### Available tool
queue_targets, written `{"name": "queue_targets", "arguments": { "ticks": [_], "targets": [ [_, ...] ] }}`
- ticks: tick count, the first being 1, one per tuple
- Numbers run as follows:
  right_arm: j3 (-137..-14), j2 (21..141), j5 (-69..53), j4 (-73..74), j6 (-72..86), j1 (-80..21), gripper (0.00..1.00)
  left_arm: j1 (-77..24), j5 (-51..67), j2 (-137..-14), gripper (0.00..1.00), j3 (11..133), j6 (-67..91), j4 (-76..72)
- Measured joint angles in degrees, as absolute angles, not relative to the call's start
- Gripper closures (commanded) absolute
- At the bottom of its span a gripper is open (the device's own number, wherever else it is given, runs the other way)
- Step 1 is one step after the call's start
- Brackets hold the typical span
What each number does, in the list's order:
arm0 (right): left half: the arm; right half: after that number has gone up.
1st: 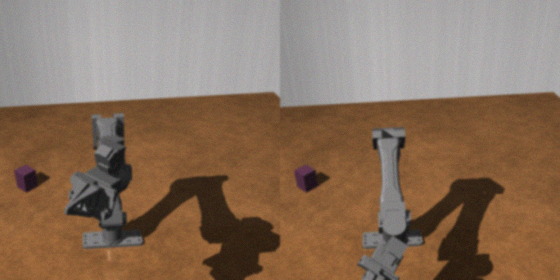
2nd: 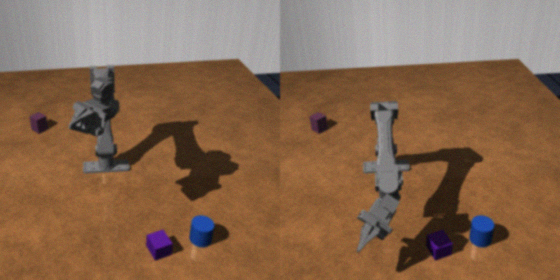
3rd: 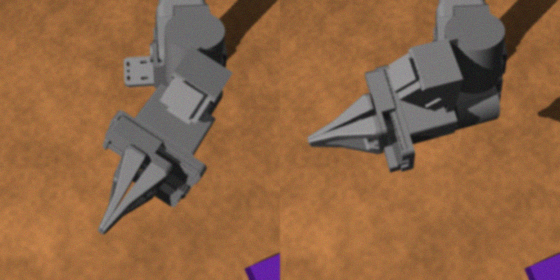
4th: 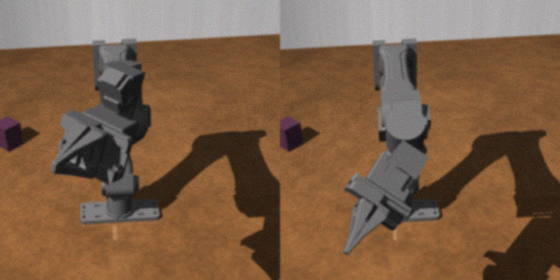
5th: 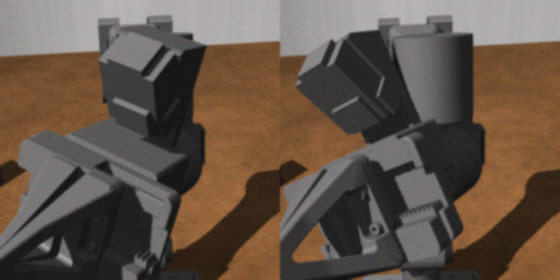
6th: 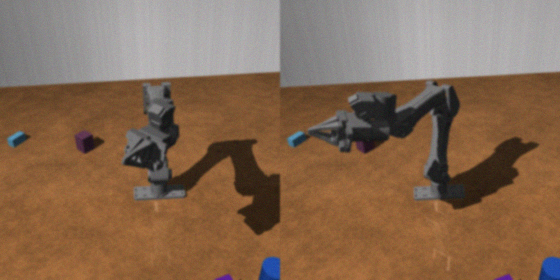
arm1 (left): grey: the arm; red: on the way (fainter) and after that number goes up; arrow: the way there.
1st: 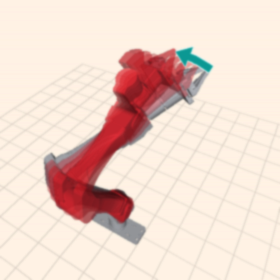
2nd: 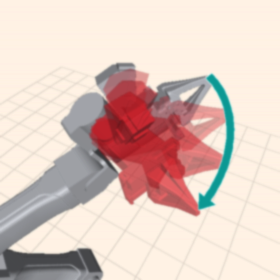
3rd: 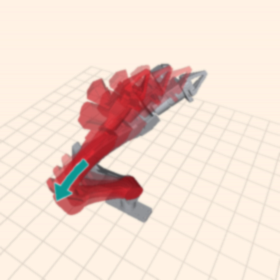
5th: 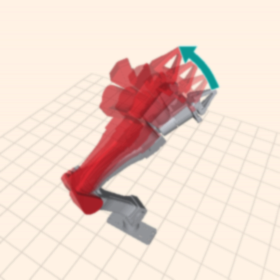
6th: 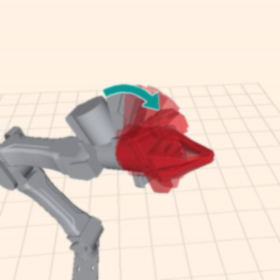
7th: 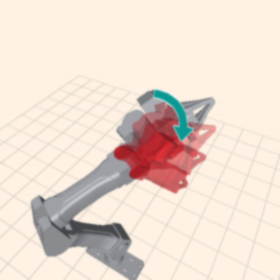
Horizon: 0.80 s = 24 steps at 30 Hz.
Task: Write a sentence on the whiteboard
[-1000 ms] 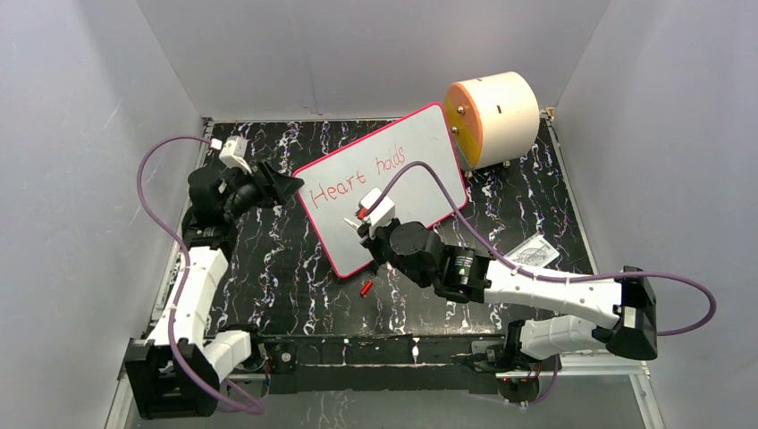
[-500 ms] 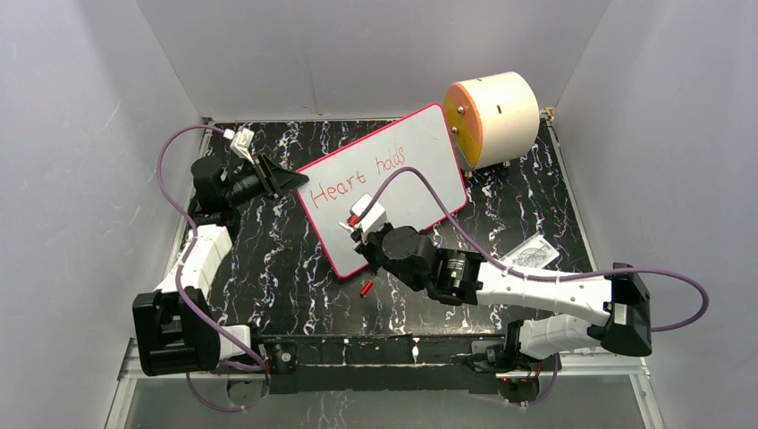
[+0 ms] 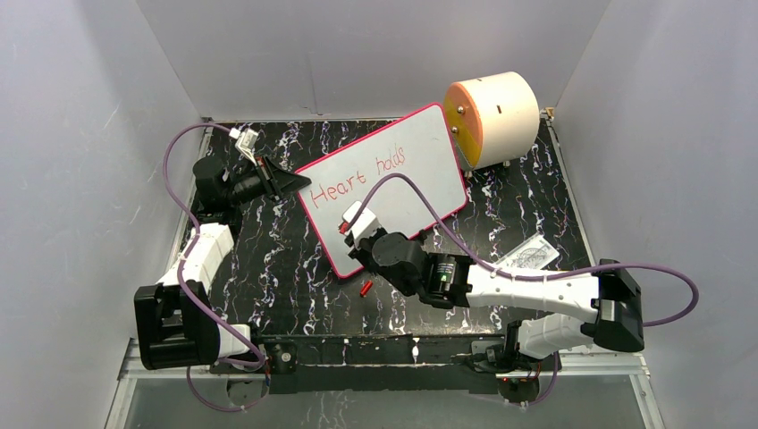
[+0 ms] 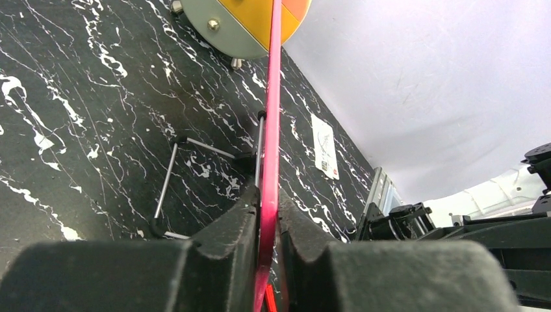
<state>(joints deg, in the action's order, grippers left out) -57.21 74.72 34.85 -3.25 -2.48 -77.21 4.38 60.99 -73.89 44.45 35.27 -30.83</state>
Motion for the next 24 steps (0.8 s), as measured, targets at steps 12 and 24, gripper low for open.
{"name": "queue_targets", "arguments": {
  "ticks": [12, 24],
  "targets": [
    [-57.2, 76.2, 38.0, -3.2, -3.3, -78.8, 1.00, 4.4, 63.5, -74.3, 1.00, 44.3, 32.6, -31.7],
    [-57.2, 76.1, 40.4, -4.5, -3.6, -80.2, 1.00, 4.7, 63.4, -72.9, 1.00, 44.7, 25.6, -25.2]
  ]
}}
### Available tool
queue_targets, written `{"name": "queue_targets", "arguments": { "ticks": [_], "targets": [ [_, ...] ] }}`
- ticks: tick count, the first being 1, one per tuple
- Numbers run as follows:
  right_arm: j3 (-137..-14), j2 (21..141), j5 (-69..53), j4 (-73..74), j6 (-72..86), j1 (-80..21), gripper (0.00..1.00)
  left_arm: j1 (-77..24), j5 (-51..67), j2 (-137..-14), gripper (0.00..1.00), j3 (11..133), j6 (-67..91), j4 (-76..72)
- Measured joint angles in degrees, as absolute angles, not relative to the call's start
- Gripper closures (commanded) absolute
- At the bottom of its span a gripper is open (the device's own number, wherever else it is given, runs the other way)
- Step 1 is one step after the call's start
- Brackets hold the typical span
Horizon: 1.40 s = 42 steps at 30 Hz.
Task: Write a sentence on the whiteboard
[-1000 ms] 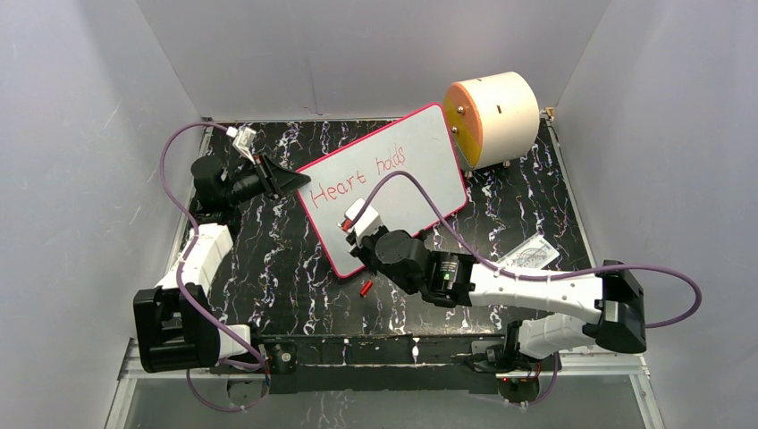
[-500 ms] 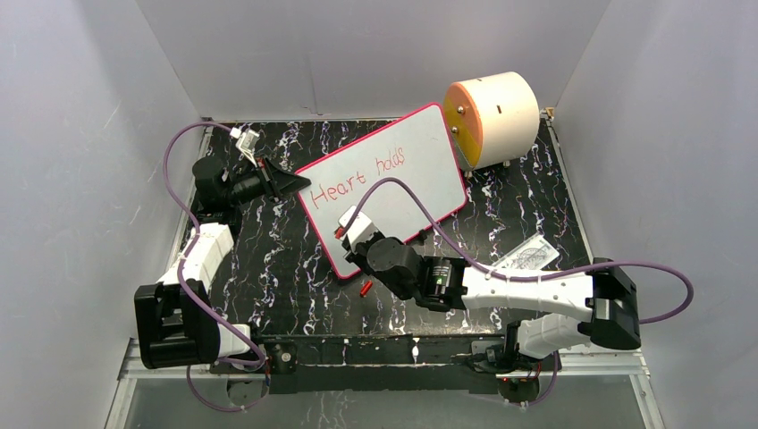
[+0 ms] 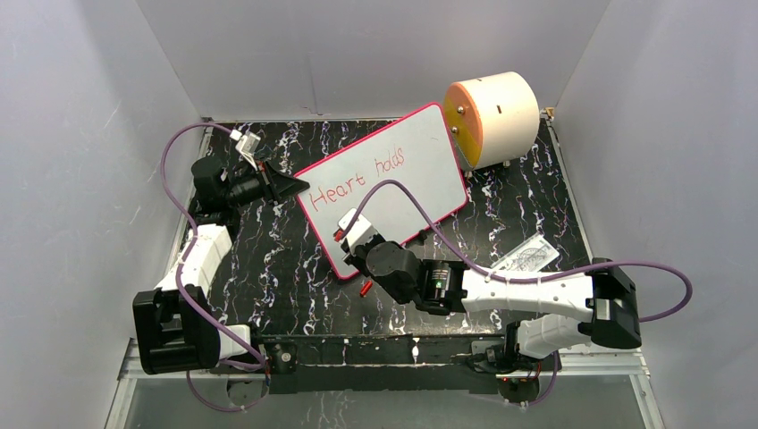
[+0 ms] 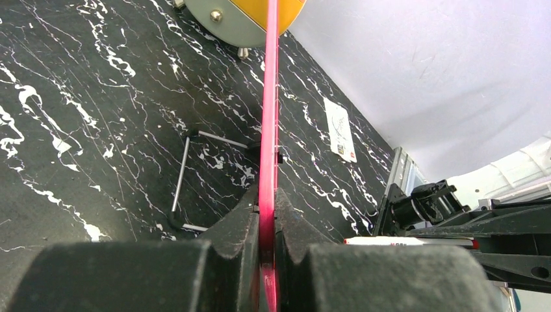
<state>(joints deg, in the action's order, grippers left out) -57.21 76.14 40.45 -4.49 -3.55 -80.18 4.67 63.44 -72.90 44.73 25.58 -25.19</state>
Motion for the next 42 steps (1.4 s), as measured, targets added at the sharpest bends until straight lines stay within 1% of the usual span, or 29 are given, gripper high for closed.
{"name": "queue_targets", "arguments": {
  "ticks": [16, 25, 42],
  "targets": [
    [-57.4, 76.2, 42.1, -2.9, -2.9, -80.6, 1.00, 4.7, 63.1, -71.9, 1.00, 44.8, 23.4, -22.7],
    [-58.1, 76.3, 43.1, 0.1, -1.2, -80.7, 1.00, 4.7, 63.0, -71.9, 1.00, 44.8, 23.4, -22.7],
    [-59.8, 77.2, 43.8, 1.2, 1.2, -80.6, 1.00, 4.7, 63.0, -71.9, 1.00, 44.8, 23.4, -22.7]
  ]
}}
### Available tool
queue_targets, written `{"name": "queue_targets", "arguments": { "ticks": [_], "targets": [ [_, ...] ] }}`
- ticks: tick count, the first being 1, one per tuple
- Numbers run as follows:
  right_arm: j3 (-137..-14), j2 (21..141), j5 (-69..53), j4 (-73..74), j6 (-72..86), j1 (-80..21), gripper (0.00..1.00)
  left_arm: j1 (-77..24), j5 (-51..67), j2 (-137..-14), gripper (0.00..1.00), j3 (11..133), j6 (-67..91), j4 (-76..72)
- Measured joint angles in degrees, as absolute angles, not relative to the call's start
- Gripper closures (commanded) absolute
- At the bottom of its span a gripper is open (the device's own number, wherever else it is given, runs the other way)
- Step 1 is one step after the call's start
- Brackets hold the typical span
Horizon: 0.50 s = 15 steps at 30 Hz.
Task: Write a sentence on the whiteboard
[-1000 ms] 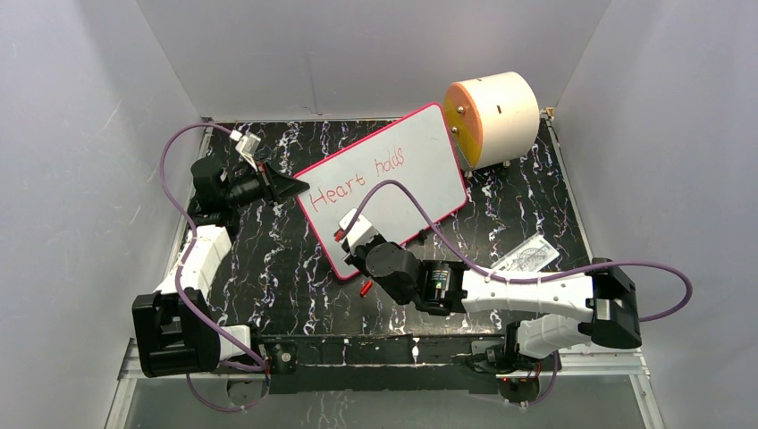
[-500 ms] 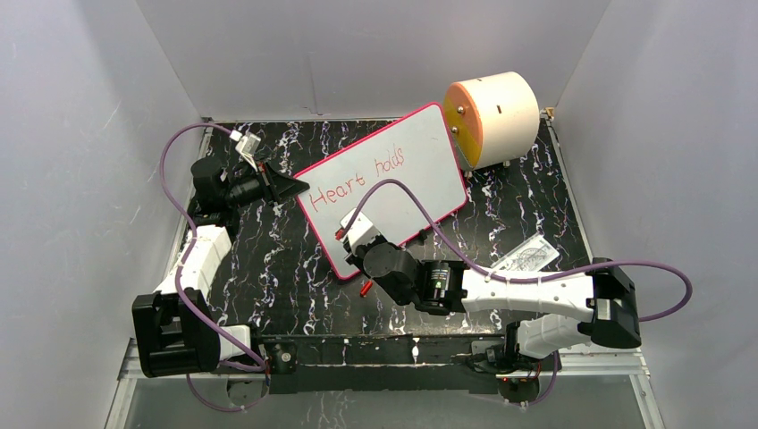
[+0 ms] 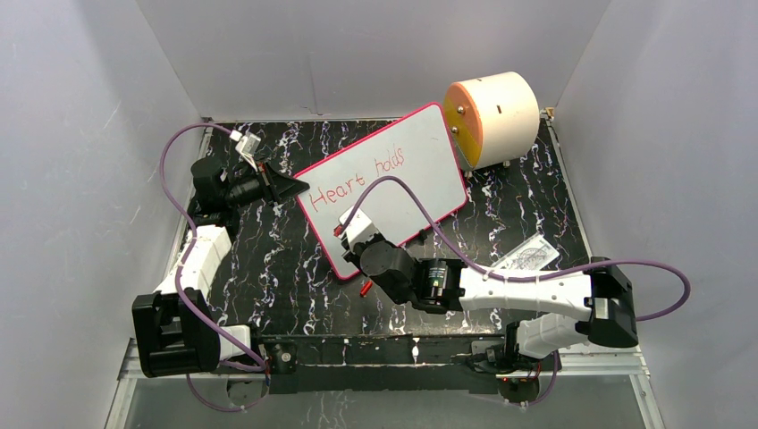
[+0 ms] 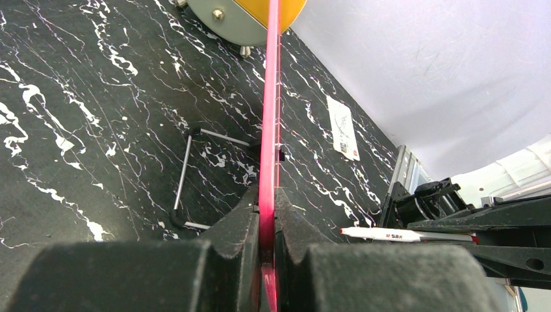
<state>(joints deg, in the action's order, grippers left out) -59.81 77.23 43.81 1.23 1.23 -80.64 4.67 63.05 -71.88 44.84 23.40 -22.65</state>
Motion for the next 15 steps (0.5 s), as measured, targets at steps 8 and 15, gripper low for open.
{"name": "queue_targets", "arguments": {
  "ticks": [8, 15],
  "targets": [
    [-60.1, 77.3, 43.5, 2.7, 1.8, -80.0, 1.00, 4.7, 63.0, -71.9, 1.00, 44.8, 23.4, -22.7],
    [-60.2, 77.3, 43.3, 3.4, 3.0, -79.0, 1.00, 4.7, 63.0, -71.9, 1.00, 44.8, 23.4, -22.6]
  ]
}}
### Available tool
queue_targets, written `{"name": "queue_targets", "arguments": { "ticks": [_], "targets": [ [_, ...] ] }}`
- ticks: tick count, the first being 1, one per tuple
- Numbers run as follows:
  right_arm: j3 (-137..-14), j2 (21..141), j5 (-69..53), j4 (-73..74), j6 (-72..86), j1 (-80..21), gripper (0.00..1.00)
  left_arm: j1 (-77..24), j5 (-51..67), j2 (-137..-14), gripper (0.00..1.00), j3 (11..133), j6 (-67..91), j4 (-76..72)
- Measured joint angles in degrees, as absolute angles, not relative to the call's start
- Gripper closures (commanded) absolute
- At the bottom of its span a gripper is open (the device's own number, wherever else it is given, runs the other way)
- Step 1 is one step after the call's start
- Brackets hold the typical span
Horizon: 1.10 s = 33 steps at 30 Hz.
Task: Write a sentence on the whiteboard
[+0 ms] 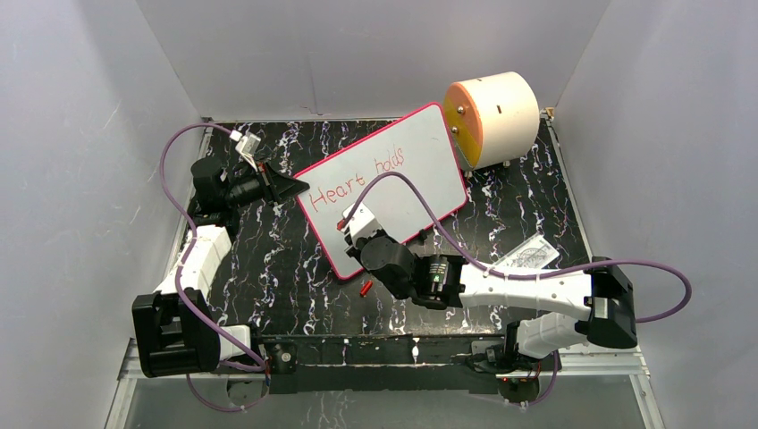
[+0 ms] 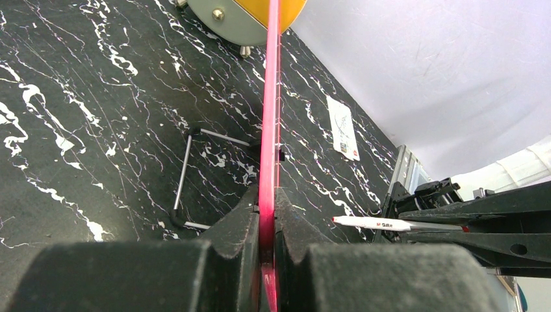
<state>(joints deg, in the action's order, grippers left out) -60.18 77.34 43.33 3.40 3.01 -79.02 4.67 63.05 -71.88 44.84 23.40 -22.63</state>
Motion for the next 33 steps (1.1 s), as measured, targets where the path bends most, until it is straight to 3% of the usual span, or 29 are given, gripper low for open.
{"name": "queue_targets", "arguments": {
  "ticks": [33],
  "targets": [
    [-60.6, 77.3, 41.8, 4.6, 4.3, -78.5, 1.00, 4.7, 63.0, -71.9, 1.00, 44.9, 23.4, -22.4]
  ]
}}
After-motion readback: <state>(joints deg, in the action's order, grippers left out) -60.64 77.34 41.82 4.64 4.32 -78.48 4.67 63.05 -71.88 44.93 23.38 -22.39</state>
